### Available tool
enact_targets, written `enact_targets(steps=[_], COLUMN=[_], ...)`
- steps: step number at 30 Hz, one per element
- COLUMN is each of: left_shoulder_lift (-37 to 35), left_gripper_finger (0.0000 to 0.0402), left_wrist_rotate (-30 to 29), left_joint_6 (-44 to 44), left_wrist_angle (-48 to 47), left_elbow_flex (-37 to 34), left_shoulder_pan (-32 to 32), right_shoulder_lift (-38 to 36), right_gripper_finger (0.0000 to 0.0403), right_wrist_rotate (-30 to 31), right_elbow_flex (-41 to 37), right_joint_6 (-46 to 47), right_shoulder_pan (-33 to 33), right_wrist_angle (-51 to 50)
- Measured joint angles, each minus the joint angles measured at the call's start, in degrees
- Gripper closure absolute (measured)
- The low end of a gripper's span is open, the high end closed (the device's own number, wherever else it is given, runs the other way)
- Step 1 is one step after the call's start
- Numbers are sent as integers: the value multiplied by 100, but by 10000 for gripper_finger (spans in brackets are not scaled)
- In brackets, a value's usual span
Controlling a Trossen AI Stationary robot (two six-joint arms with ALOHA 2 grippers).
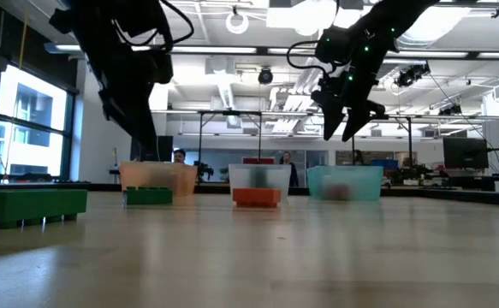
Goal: Sort & place blocks by color
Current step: Put the green game piece into the bin
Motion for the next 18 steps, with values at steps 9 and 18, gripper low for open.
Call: enact_targets(steps=[9,18], left_shoulder_lift=[309,831], left_gripper_finger=[174,174], left_wrist_rotate=[240,400], left_joint_6=[-125,66], left_wrist_angle=[12,-240], left_elbow_flex=[54,447], left_shoulder_pan=[392,441], right_shoulder_lift=[0,0], right_gripper_finger=[139,139], right_wrist_rotate=[-1,-1], right_elbow_flex=[0,1], right_joint_6=[42,192], right_shoulder_pan=[0,0], right_wrist_angle=[-3,-2])
